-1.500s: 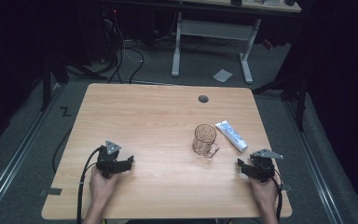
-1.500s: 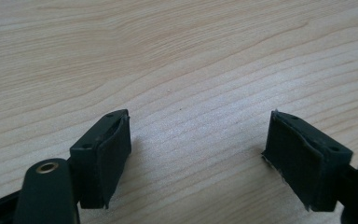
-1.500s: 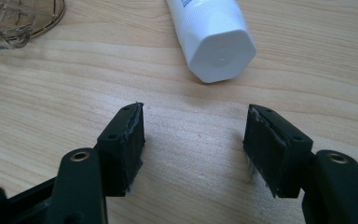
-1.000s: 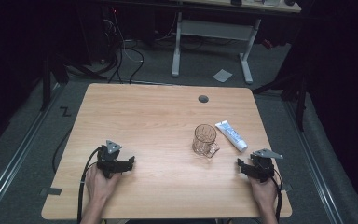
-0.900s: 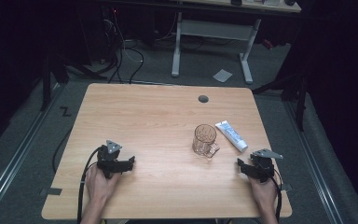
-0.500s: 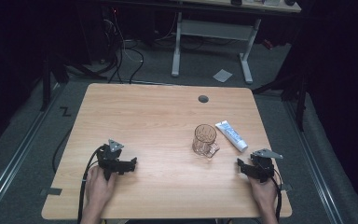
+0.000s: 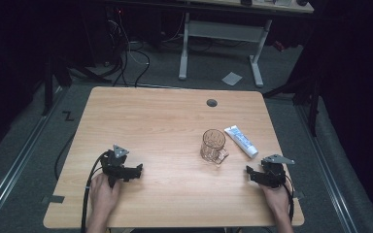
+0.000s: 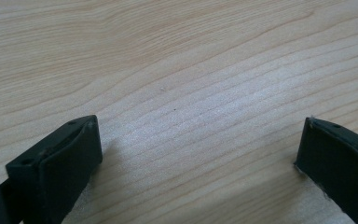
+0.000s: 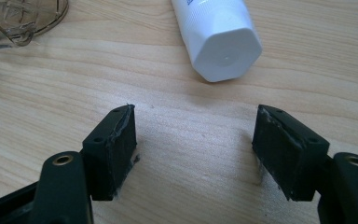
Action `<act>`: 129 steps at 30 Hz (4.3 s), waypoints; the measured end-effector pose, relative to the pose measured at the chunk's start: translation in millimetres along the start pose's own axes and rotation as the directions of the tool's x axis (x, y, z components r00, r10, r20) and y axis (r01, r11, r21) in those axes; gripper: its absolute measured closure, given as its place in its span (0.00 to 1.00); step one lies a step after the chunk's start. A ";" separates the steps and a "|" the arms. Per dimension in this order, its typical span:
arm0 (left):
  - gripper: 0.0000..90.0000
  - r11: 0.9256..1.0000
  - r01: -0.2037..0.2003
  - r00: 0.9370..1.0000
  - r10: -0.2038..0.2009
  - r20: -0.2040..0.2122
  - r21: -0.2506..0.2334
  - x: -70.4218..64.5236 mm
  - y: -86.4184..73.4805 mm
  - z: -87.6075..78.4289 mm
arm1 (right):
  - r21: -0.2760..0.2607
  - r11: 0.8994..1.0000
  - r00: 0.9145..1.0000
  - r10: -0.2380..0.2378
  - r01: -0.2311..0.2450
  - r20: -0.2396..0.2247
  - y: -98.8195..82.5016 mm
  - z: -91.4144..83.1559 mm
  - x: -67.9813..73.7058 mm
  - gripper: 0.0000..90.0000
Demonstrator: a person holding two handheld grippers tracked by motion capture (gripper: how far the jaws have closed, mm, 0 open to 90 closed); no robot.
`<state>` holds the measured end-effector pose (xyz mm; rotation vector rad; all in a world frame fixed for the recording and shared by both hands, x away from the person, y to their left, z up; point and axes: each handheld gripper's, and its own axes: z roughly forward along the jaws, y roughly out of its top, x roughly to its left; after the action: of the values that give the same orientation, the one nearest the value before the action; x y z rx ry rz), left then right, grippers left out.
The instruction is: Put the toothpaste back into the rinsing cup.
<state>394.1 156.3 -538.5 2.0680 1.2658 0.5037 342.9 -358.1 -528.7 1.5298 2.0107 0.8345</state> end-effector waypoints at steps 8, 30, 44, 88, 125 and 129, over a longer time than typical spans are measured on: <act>0.01 1.000 -0.012 1.000 0.012 0.011 -0.001 1.2 -0.4 -0.4 | -0.015 0.999 0.999 0.048 -0.048 -0.011 4.3 -10.0 -4.4 0.37; 0.01 1.000 -0.015 1.000 0.015 0.013 -0.002 1.4 -0.6 -0.7 | -0.075 0.997 0.996 0.021 -0.027 -0.088 38.8 -24.0 -12.7 0.30; 0.01 1.000 -0.016 1.000 0.016 0.013 -0.001 1.5 -0.6 -0.7 | -0.116 0.993 0.995 0.026 -0.037 -0.096 60.1 -17.8 -21.6 0.35; 0.01 1.000 -0.016 1.000 0.016 0.013 -0.001 1.4 -0.8 -0.9 | 0.043 0.993 0.993 -0.103 0.106 -0.055 126.4 38.8 -12.7 0.42; 0.01 1.000 -0.018 1.000 0.018 0.014 -0.001 1.2 -1.1 -1.3 | 0.261 0.957 0.992 -0.115 0.126 -0.060 131.6 101.3 -1.9 0.45; 0.01 1.000 -0.017 1.000 0.017 0.014 -0.001 1.2 -1.1 -1.3 | 0.274 0.954 0.992 -0.105 0.122 -0.074 133.5 102.5 -3.9 0.46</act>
<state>393.1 158.1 -538.4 2.0799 1.2405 0.4973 504.7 -317.8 -505.3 1.5320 2.3146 0.5746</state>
